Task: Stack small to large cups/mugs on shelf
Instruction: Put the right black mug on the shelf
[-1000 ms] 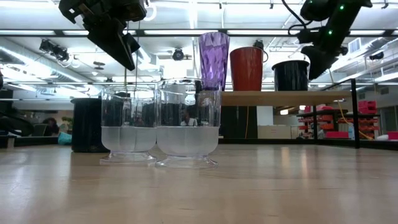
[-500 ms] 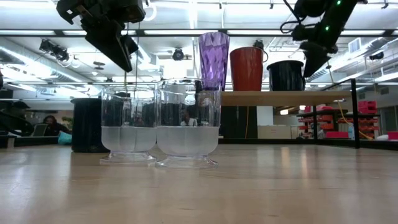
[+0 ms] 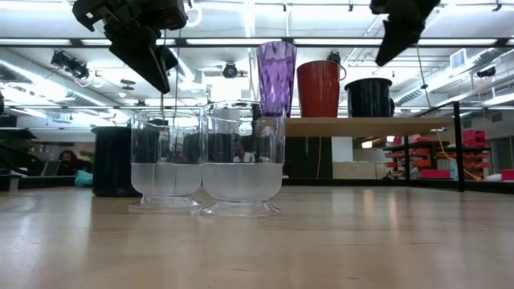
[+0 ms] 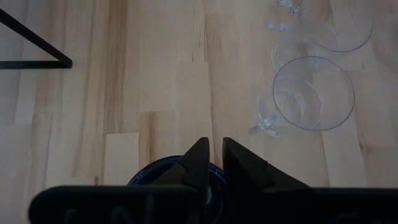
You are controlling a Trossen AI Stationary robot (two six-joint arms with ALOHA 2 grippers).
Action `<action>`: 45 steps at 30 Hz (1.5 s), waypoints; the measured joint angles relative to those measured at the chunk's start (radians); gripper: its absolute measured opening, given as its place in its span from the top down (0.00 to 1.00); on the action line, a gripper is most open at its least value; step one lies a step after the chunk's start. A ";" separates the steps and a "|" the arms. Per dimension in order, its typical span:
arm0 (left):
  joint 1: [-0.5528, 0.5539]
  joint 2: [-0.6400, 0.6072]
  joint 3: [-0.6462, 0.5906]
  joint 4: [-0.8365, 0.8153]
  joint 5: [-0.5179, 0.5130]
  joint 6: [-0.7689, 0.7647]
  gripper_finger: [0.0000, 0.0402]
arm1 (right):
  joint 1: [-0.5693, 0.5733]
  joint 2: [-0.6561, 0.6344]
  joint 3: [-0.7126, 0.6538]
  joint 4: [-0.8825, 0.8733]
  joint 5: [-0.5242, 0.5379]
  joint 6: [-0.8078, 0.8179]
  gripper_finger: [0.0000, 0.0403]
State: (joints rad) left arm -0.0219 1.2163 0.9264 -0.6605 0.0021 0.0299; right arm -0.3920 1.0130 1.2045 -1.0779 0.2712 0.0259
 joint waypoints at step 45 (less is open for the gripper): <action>0.000 0.000 0.000 -0.008 0.000 0.006 0.88 | -0.123 0.129 0.035 0.094 -0.152 -0.213 0.78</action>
State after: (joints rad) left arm -0.0219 1.2163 0.9264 -0.6683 0.0021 0.0357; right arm -0.5148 1.1423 1.2393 -0.9836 0.1188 -0.1871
